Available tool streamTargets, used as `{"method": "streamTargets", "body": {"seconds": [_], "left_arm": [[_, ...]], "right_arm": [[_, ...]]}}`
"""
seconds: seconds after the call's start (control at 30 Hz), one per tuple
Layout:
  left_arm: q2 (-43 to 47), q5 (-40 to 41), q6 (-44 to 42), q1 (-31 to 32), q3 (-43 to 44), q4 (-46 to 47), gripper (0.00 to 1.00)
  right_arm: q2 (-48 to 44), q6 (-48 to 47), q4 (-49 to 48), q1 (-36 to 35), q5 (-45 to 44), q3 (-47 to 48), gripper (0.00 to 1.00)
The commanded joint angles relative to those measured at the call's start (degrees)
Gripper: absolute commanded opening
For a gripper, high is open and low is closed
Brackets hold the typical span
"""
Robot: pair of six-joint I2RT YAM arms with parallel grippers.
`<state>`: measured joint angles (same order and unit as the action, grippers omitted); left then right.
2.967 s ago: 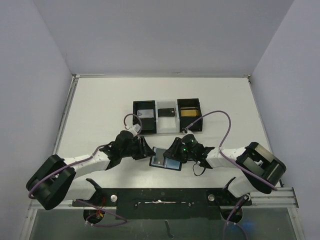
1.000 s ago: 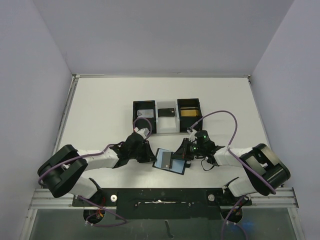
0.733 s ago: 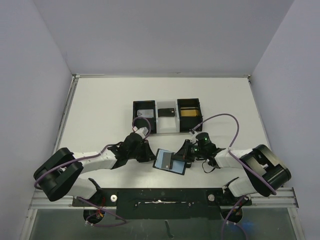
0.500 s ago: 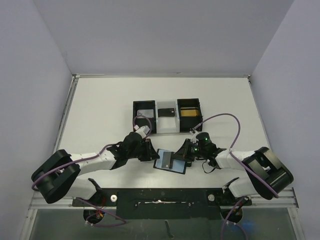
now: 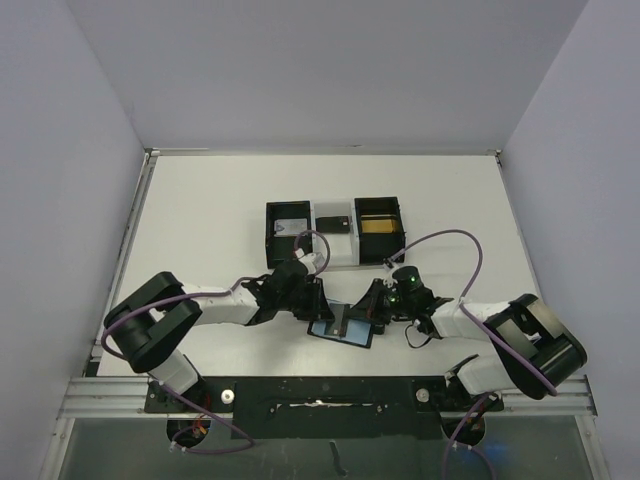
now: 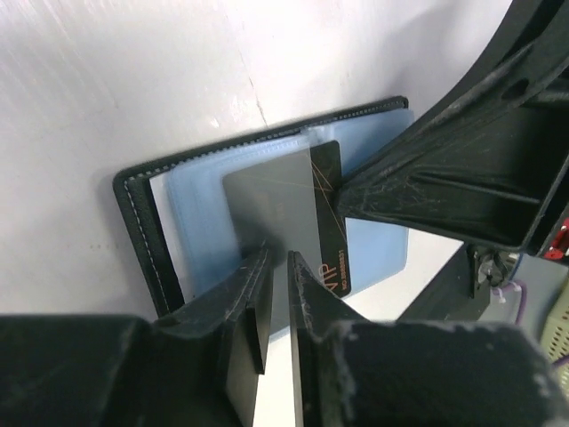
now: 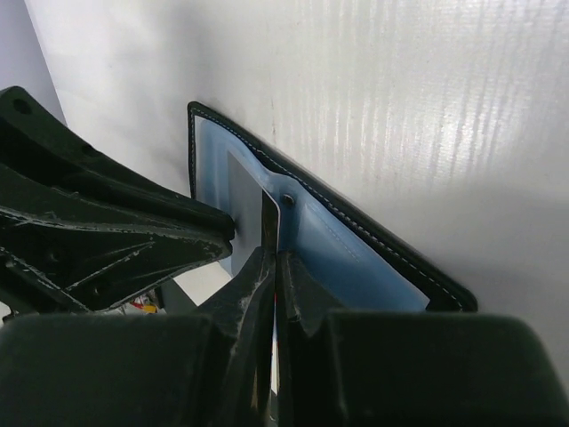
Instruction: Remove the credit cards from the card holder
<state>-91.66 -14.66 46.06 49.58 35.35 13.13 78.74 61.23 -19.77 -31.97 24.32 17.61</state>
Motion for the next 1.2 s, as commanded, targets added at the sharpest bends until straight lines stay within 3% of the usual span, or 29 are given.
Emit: {"method": "streamTargets", "body": {"seconds": [0.0, 0.3, 0.47, 0.57, 0.77, 0.97, 1.17], "left_arm": [[-1.80, 4.63, -2.19, 0.41, 1.88, -5.65, 0.12], [-0.29, 6.61, -0.89, 0.82, -0.09, -6.18, 0.10], [-0.08, 6.02, -0.70, 1.29, -0.10, -5.96, 0.10], [-0.29, 5.69, -0.71, 1.56, -0.11, -5.74, 0.09], [-0.37, 6.24, 0.14, 1.66, -1.11, -4.67, 0.07], [0.60, 7.03, 0.25, 1.82, -1.37, -4.89, 0.06], [1.26, 5.47, -0.52, 1.75, -2.21, -4.02, 0.08]], "right_arm": [[-1.90, 0.57, -1.23, -0.15, -0.42, -0.50, 0.00], [-4.66, 4.96, -6.06, -0.09, -2.11, -4.45, 0.00], [-1.96, 6.35, -11.22, -1.08, -0.14, -5.03, 0.16], [-1.30, 8.23, -14.39, -2.01, -0.56, -6.49, 0.19], [-1.68, 10.09, -17.15, -4.56, -2.91, -7.59, 0.18], [-3.31, 11.31, -17.56, -5.99, -6.04, -9.00, 0.04], [-7.68, 8.23, -10.56, -4.49, -6.49, -8.55, 0.00]]}}
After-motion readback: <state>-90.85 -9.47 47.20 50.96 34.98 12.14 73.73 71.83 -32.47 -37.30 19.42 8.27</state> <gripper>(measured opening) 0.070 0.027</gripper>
